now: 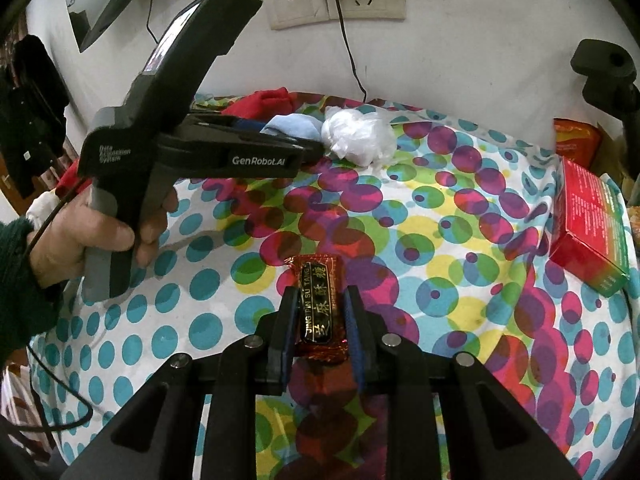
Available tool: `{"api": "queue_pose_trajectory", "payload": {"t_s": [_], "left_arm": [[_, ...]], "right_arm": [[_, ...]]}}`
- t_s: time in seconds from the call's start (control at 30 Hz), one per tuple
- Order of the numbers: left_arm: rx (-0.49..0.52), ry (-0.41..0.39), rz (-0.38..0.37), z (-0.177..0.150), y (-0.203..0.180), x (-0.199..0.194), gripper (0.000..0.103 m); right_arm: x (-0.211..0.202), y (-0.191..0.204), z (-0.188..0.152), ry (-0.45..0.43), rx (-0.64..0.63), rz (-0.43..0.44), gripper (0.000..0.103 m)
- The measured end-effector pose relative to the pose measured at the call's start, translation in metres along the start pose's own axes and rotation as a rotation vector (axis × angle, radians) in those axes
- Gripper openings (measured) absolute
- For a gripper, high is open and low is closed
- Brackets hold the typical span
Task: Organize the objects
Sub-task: 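Grasp the light blue sock with the left tool while the right tool holds the candy bar, then lift the light blue sock with the left tool toward the red tray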
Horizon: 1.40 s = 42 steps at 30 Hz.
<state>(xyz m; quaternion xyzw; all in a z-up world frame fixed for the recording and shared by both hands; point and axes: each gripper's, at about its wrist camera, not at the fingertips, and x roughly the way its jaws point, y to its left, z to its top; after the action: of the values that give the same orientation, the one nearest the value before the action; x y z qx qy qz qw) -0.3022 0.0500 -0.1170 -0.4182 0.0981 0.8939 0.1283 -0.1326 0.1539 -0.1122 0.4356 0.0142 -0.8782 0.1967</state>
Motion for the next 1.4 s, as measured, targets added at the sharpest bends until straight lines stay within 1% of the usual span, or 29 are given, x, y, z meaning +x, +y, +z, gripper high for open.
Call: {"api": "queue_pose_trajectory", "payload": {"t_s": [0.13,0.4,0.6,0.8,1.0,1.1,1.2,1.3,1.4], "left_arm": [[-0.023,-0.011,0.015,-0.005,-0.002,-0.007,0.037],[-0.069,-0.012,-0.008,-0.024,-0.009,-0.031,0.036],[-0.08,-0.029,0.0,-0.042,-0.017,-0.057,0.036],[-0.125,-0.017,0.028,-0.076,-0.014,-0.081,0.036],[-0.197,-0.007,0.059,-0.113,-0.004,-0.105,0.036],[-0.223,-0.016,0.049,-0.125,-0.002,-0.115,0.036],[-0.216,-0.028,0.051,-0.134,-0.006,-0.123,0.036],[-0.229,-0.041,0.019,-0.141,-0.008,-0.132,0.036],[-0.233,-0.055,0.007,-0.146,-0.009,-0.142,0.036]], "right_arm": [[0.0,0.006,0.0,0.002,-0.021,-0.029,0.023],[0.002,0.016,-0.002,0.01,-0.073,-0.093,0.023],[0.002,0.016,-0.001,0.009,-0.074,-0.094,0.023],[0.002,0.015,-0.001,0.01,-0.078,-0.101,0.023],[0.002,0.016,-0.001,0.01,-0.079,-0.104,0.023],[0.003,0.017,-0.001,0.01,-0.082,-0.106,0.023],[0.002,0.018,-0.001,0.011,-0.085,-0.113,0.023],[0.001,0.019,-0.001,0.011,-0.091,-0.122,0.023],[0.002,0.02,0.0,0.012,-0.092,-0.124,0.023]]}}
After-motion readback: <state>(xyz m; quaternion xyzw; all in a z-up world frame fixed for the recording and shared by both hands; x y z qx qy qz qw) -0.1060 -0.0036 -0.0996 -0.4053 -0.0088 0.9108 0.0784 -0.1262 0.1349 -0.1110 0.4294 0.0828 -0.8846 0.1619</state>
